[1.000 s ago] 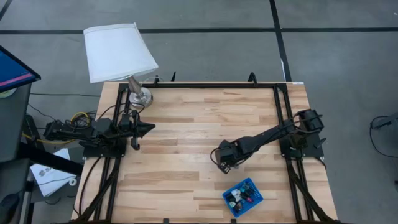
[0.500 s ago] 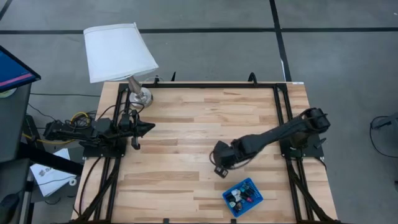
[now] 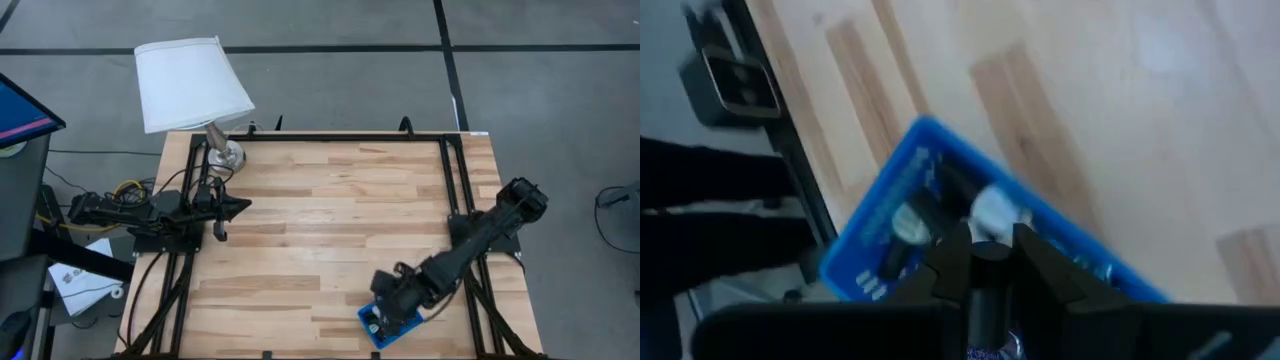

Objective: Pick & Place Nail Polish
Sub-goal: Put the violet nail polish into the blue bin, then return to Home Position

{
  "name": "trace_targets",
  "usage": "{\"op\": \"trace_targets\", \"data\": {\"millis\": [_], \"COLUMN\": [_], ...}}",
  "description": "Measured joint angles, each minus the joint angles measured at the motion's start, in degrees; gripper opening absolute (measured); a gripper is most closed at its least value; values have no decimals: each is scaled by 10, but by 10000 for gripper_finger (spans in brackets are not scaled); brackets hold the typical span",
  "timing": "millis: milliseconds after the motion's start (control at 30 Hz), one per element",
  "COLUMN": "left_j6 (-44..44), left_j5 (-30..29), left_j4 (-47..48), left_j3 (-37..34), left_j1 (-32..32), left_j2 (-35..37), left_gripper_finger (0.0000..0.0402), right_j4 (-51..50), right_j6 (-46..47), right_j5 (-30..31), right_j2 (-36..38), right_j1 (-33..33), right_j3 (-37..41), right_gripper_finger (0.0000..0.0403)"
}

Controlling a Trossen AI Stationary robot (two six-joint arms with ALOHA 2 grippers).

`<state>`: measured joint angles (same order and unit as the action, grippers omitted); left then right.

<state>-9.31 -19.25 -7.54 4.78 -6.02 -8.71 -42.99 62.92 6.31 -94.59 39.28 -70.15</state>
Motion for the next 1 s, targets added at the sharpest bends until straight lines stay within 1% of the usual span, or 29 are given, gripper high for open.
{"op": "trace_targets", "data": {"millis": [167, 367, 533, 633, 800, 833, 900, 967, 1000], "left_j6": [0, 0, 0, 0, 0, 0, 0, 0, 0], "left_j5": [0, 0, 0, 0, 0, 0, 0, 0, 0], "left_j4": [-3, -4, -5, -6, -7, -7, -7, -7, -7], "left_j3": [0, 0, 0, 0, 0, 0, 0, 0, 0], "left_j1": [0, 0, 0, 0, 0, 0, 0, 0, 0], "left_j2": [0, 0, 0, 0, 0, 0, 0, 0, 0], "left_gripper_finger": [0, 0, 0, 0, 0, 0, 0, 0, 0], "right_j4": [-3, 2, 8, 22, 29, 29, 35, 35, 33], "right_j6": [31, 31, 31, 16, -22, -34, -67, -105, -125], "right_j5": [-5, -3, -4, -3, -2, 4, 42, 106, 145], "right_j2": [-36, -67, -70, -64, -45, -38, -8, 33, 56], "right_j1": [33, 28, 26, 29, 31, 31, 35, 43, 48], "right_j3": [0, 0, 0, 0, -1, 0, 0, 0, 0], "right_gripper_finger": [40, 56, 69, 92, 155, 167, 181, 180, 173]}}
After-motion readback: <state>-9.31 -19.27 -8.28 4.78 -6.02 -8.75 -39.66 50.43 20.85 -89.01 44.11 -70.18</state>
